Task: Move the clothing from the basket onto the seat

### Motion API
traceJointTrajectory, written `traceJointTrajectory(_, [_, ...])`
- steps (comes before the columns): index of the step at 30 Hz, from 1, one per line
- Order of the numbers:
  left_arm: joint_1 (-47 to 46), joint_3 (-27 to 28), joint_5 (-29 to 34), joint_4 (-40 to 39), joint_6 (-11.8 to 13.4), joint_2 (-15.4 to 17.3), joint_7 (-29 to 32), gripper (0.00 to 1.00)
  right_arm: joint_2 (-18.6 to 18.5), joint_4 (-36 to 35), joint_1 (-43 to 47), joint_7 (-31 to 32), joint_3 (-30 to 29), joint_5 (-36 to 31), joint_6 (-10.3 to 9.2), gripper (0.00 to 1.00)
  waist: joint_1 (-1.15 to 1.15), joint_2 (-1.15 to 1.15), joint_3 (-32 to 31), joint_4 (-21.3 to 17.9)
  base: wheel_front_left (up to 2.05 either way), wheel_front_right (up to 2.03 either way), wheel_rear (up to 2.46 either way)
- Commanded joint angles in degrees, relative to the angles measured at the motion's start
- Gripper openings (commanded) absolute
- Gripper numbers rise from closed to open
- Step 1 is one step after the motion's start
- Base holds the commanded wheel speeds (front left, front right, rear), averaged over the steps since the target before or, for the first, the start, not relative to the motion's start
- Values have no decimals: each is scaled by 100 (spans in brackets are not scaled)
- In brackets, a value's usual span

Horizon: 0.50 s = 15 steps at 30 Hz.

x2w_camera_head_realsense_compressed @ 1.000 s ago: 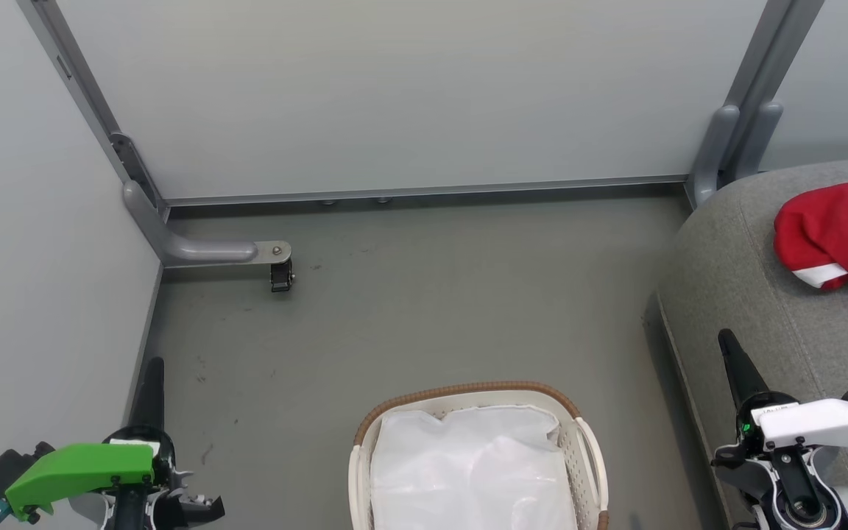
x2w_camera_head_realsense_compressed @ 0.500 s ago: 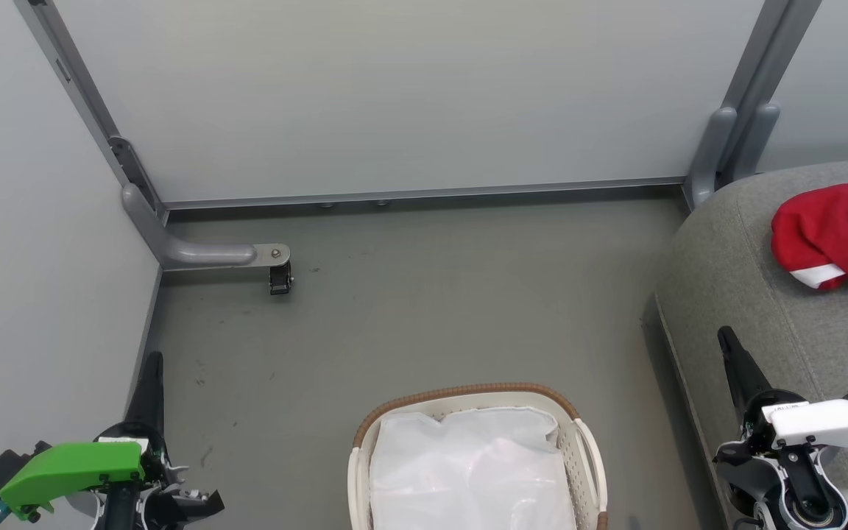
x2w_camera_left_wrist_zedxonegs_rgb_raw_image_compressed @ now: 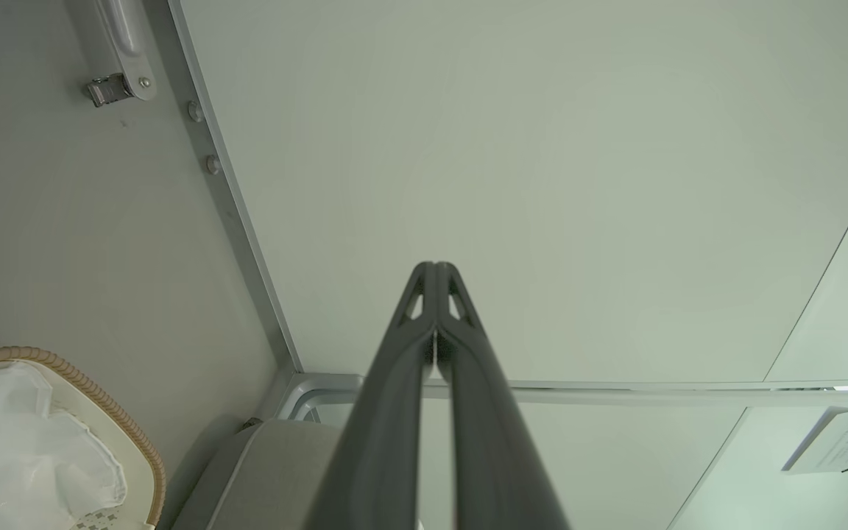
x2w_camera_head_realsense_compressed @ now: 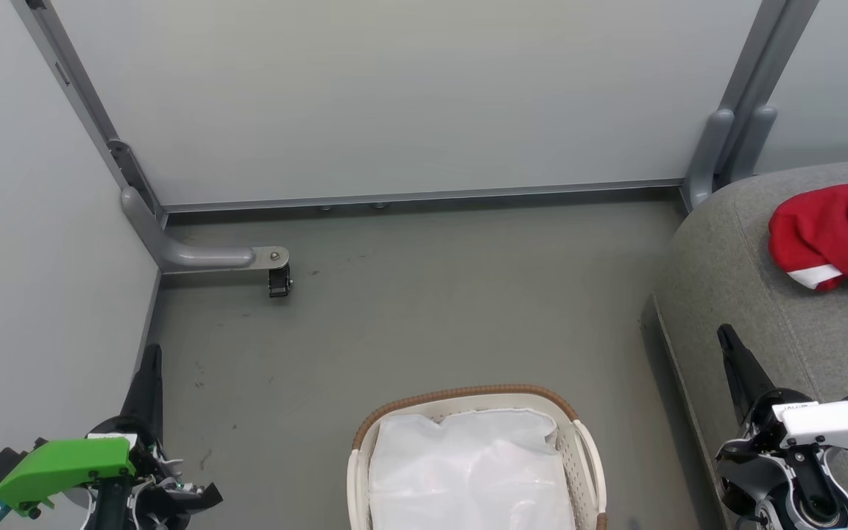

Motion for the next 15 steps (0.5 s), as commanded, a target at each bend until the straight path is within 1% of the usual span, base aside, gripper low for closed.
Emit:
traceJointTrajectory(1, [-87,17,-30,-17,-16,39,24,0,-33,-31,63,17,-15,38,-4,0,0,26,-1,0,0,0,0])
traceJointTrajectory(15, [-78,15,-30,-14,-16,39,24,0,-34,-29,63,16,-13,38,-4,0,0,26,-1,0,0,0,0])
